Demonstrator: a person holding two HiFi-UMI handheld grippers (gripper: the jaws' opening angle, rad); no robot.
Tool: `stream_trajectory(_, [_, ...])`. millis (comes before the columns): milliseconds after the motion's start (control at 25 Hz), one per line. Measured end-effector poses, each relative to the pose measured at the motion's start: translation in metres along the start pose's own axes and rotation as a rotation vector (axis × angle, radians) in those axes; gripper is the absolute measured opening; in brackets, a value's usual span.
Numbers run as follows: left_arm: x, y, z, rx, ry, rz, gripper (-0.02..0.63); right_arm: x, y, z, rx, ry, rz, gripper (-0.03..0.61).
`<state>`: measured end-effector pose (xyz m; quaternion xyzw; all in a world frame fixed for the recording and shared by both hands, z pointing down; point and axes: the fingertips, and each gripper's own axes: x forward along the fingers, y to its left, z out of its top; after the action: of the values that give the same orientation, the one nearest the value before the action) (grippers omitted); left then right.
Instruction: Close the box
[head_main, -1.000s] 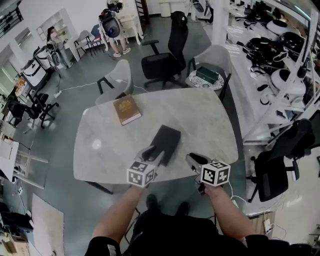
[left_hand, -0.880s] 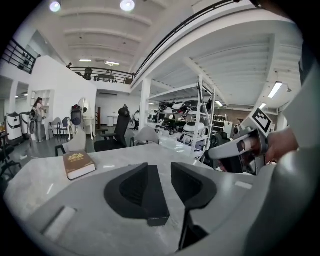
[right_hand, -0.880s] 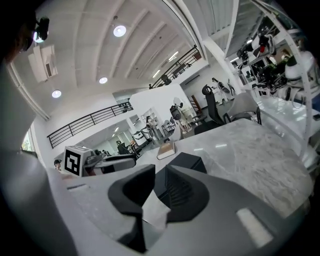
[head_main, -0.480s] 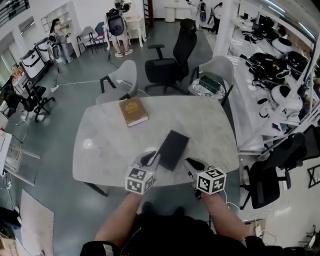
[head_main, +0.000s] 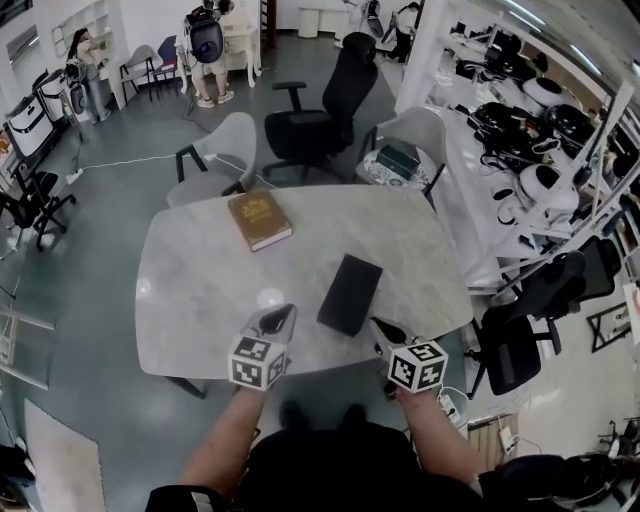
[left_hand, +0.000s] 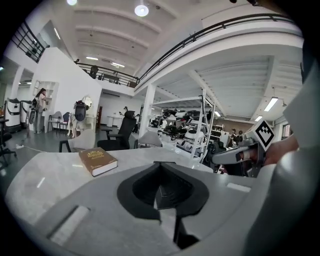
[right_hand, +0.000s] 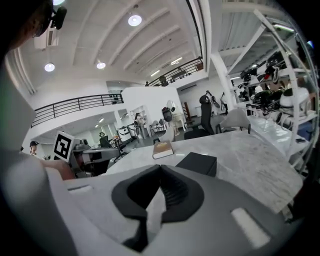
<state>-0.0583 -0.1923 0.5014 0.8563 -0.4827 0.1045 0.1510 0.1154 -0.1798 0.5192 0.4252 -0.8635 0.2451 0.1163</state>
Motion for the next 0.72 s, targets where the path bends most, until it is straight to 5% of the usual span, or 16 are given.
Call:
stream_trajectory(400, [-0.014, 0.01, -0.01, 0.037, 0.024, -0.065, 0.011, -0.01, 0.012, -0.023, 0.015, 0.007, -0.072, 0.003])
stream_trajectory(720, [0.002, 0.017, 0.028, 0.069, 0.026, -0.008, 0.011, -0.019, -0.02, 0.033, -0.039, -0.095, -0.086, 0.003])
